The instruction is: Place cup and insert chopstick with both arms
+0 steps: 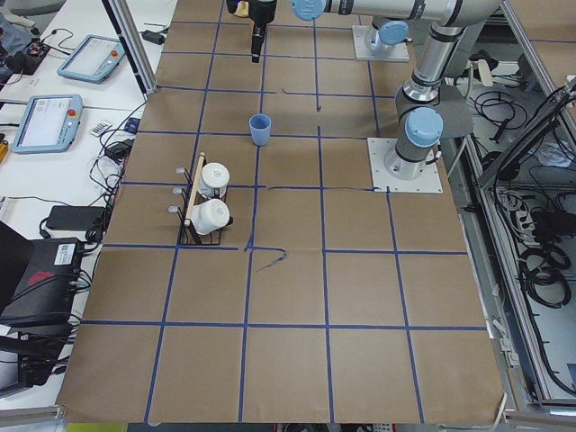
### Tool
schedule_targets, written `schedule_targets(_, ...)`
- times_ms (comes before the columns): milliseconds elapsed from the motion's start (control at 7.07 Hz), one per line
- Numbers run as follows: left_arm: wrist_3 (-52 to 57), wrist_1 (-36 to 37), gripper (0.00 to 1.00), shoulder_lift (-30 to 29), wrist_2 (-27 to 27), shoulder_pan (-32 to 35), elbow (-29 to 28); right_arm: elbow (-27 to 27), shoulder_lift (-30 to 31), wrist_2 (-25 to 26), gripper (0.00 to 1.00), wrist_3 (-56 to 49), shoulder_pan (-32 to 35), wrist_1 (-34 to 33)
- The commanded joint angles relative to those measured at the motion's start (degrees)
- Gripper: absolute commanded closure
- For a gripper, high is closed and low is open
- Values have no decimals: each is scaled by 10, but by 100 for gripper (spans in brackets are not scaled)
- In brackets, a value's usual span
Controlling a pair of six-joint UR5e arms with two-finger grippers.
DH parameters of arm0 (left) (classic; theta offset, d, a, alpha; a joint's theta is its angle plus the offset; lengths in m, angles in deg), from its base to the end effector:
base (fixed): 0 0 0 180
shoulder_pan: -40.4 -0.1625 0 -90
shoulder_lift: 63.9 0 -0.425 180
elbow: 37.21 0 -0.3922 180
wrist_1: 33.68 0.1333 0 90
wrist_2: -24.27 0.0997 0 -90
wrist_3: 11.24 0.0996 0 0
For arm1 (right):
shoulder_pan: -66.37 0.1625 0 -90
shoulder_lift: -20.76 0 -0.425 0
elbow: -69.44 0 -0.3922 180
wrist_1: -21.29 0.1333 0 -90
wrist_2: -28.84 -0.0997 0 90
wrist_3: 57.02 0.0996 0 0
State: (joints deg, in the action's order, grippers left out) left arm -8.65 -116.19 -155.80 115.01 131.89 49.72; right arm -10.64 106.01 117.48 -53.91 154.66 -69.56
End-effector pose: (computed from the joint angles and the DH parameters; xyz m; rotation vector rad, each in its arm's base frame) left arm -0.1455 -0.5162 0.5118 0.1095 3.1164 -0.2359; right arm 0.1196 -0.5392 0.5328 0.1289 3.1097 -0.1632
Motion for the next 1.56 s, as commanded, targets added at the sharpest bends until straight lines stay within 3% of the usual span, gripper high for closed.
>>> schedule_targets(0, 0, 0, 7, 0, -1, -1, 1, -2, 0, 1, 0, 1, 1, 4)
schedule_targets(424, 0, 0, 0, 0, 0, -1, 0, -5, 0, 1, 0, 0, 1, 1)
schedule_targets(1131, 0, -1, 0, 0, 0, -1, 1, -19, -2, 3, 0, -7, 2, 9)
schedule_targets(1414, 0, -2, 0, -1, -3, 0, 2, -19, -1, 31, 0, -8, 2, 7)
